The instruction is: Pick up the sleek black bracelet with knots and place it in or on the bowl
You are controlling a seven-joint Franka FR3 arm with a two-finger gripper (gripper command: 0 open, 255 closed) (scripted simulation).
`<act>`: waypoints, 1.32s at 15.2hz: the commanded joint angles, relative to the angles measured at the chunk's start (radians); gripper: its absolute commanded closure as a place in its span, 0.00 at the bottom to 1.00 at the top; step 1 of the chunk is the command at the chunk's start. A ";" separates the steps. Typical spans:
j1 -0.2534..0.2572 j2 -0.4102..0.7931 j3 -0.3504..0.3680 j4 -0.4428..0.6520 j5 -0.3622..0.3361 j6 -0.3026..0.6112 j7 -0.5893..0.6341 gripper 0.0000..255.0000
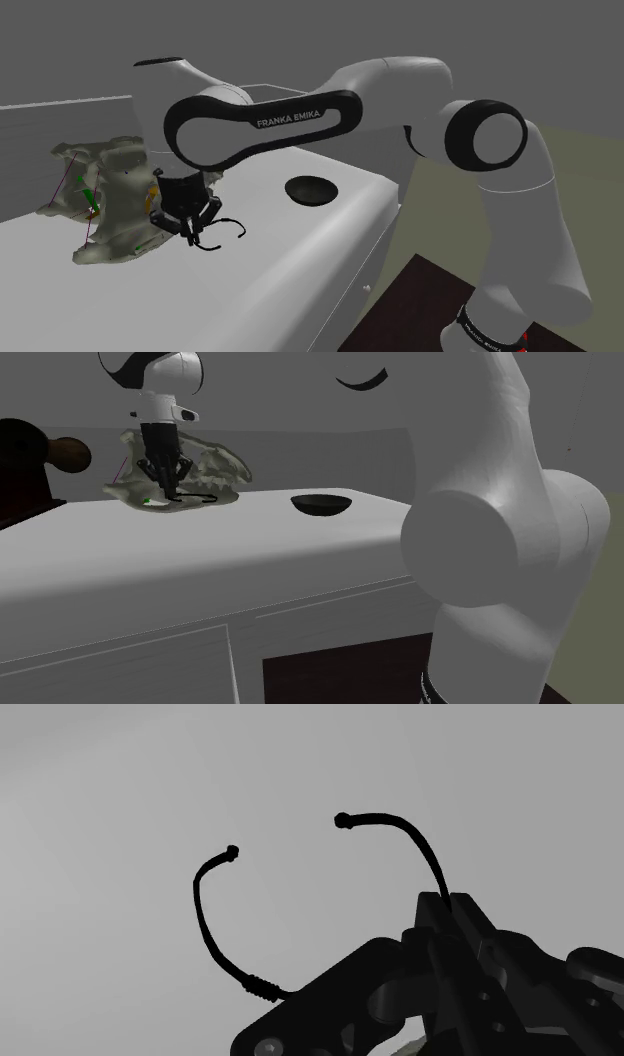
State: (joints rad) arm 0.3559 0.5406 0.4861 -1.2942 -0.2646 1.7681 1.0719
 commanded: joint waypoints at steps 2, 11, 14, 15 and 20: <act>0.006 -0.001 0.001 0.039 0.002 -0.040 -0.004 1.00; -0.065 -0.094 0.006 -0.020 0.040 -0.065 -0.064 1.00; -0.141 -0.181 0.001 -0.139 0.079 -0.023 -0.127 1.00; -0.164 -0.207 -0.002 -0.174 0.091 -0.011 -0.149 1.00; -0.266 -0.323 -0.028 -0.318 0.148 0.035 -0.270 1.00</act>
State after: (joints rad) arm 0.1111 0.2430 0.4644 -1.5862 -0.1296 1.7987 0.8302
